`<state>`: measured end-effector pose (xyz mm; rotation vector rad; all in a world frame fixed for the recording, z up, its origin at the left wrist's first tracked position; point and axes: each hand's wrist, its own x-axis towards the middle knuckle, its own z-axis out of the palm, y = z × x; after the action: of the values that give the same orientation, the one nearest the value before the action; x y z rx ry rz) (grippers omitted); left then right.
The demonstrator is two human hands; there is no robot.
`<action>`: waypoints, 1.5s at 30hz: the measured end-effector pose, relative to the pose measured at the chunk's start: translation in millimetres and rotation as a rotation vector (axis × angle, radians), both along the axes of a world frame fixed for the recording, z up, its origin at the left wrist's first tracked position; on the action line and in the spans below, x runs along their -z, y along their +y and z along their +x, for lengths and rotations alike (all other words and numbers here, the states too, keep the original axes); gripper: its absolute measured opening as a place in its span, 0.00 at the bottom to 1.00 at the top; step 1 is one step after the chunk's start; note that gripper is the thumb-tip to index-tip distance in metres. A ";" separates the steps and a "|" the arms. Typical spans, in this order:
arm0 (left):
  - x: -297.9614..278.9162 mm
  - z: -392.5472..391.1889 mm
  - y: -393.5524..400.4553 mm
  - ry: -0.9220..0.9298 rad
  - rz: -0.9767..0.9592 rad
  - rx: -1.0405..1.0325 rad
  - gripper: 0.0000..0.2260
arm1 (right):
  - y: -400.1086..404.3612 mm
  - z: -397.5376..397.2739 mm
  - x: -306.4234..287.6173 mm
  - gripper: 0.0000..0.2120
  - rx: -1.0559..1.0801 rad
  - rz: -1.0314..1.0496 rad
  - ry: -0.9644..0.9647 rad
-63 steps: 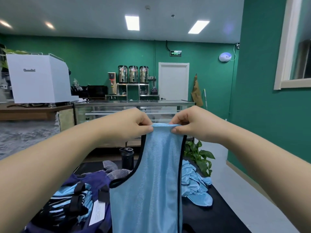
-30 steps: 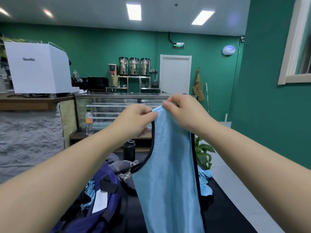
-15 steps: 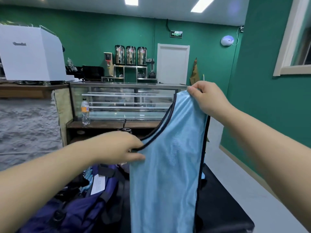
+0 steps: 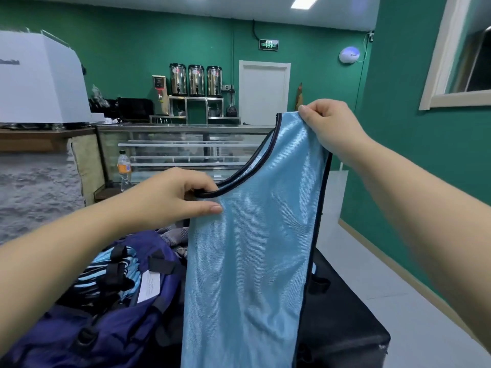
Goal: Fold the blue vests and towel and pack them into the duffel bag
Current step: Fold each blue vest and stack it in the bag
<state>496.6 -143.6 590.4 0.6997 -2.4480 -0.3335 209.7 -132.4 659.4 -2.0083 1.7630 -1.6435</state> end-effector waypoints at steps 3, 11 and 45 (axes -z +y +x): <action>19.9 -4.4 -24.4 0.098 0.155 -0.045 0.06 | -27.5 -1.0 11.1 0.12 -0.043 0.068 -0.024; 119.3 -20.0 -132.2 0.123 0.345 -0.267 0.11 | -147.5 -14.5 92.8 0.14 -0.098 0.310 0.031; 368.9 -40.4 -278.8 0.304 0.812 -0.480 0.18 | -240.8 -19.7 308.8 0.11 -0.308 0.239 0.385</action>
<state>456.1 -422.4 221.4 1.4069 -1.7294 -1.1594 190.0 -373.2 350.6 -2.4386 1.5398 -0.9618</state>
